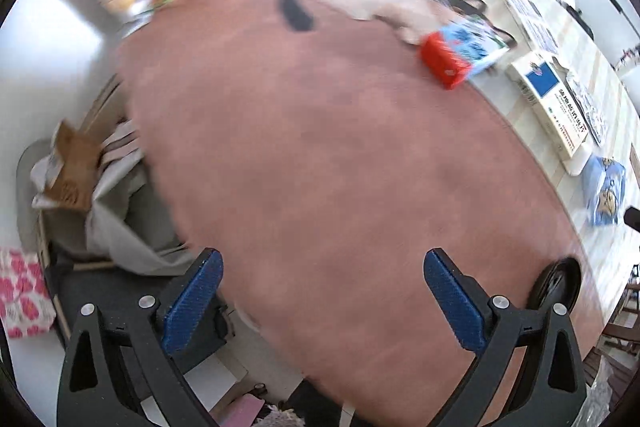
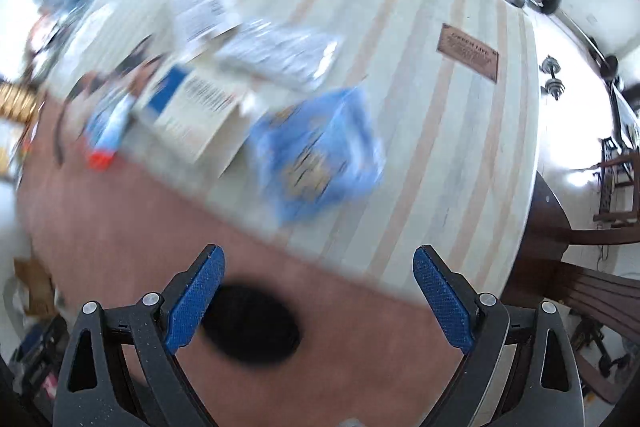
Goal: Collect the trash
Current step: 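Grasp the blue printed bag with the right gripper while the left grasps the black lid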
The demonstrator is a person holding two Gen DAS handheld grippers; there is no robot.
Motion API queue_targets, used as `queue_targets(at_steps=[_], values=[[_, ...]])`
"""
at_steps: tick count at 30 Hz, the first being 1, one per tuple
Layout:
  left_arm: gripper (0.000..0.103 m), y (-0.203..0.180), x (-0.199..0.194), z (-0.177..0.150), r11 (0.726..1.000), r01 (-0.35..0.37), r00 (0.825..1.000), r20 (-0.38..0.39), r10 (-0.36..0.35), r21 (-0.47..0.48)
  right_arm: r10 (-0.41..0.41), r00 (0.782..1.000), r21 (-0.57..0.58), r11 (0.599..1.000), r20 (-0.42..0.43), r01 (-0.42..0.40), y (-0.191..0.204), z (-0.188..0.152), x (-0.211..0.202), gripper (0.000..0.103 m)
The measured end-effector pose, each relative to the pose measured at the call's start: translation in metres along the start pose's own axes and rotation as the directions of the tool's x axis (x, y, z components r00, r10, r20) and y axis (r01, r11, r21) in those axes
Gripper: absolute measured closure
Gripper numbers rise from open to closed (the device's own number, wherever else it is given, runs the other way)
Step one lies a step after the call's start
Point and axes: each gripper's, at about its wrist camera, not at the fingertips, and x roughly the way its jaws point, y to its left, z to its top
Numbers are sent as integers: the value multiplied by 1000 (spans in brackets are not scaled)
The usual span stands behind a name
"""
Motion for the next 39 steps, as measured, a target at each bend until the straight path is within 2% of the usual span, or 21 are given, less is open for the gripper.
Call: queue_targets(at_steps=[3, 4, 5, 6, 8, 10, 14, 16, 20, 26, 34, 35, 36, 39], values=[[0, -33, 15, 21, 999, -6, 1000, -27, 7, 52, 26, 999, 33, 999, -32, -25, -10, 28, 31, 7], [0, -42, 19, 25, 998, -6, 999, -35, 8, 66, 36, 999, 41, 999, -39, -35, -10, 33, 39, 13], [0, -52, 22, 30, 997, -3, 999, -44, 7, 82, 50, 998, 41, 998, -47, -48, -10, 37, 45, 26], [0, -58, 23, 32, 995, 1, 999, -54, 4, 95, 67, 996, 36, 997, -58, -65, -10, 40, 51, 34], [0, -68, 20, 34, 993, 34, 998, -64, -27, 110, 103, 993, 26, 994, -52, -102, -10, 41, 56, 71], [0, -78, 10, 29, 990, 67, 996, -62, -60, 127, 116, 993, 31, 993, -28, -115, -14, 37, 51, 84], [0, -108, -12, 7, 966, 175, 983, -88, -161, 190, 140, 990, 102, 985, -15, -138, -45, 12, 35, 87], [0, -128, -18, -9, 947, 223, 972, -126, -198, 231, 147, 989, 147, 979, -26, -142, -68, -8, 28, 87], [0, -169, -14, -38, 911, 279, 953, -201, -225, 304, 124, 991, 210, 971, -45, -112, -106, -47, 19, 87], [1, -213, 5, -61, 885, 285, 945, -260, -197, 369, 86, 994, 279, 958, -63, -66, -147, -75, 20, 87], [2, -249, 19, -73, 864, 232, 962, -238, -136, 447, 62, 997, 274, 961, -46, -48, -157, -79, 16, 87], [3, -250, 21, -73, 863, 226, 964, -229, -133, 451, 60, 997, 271, 961, -43, -47, -157, -79, 15, 87], [16, -250, 20, -73, 864, 220, 967, -220, -131, 453, 61, 997, 269, 962, -40, -48, -156, -79, 14, 87], [19, -246, 18, -70, 862, 225, 969, -195, -150, 454, 55, 998, 261, 964, -33, -44, -152, -77, 10, 87]])
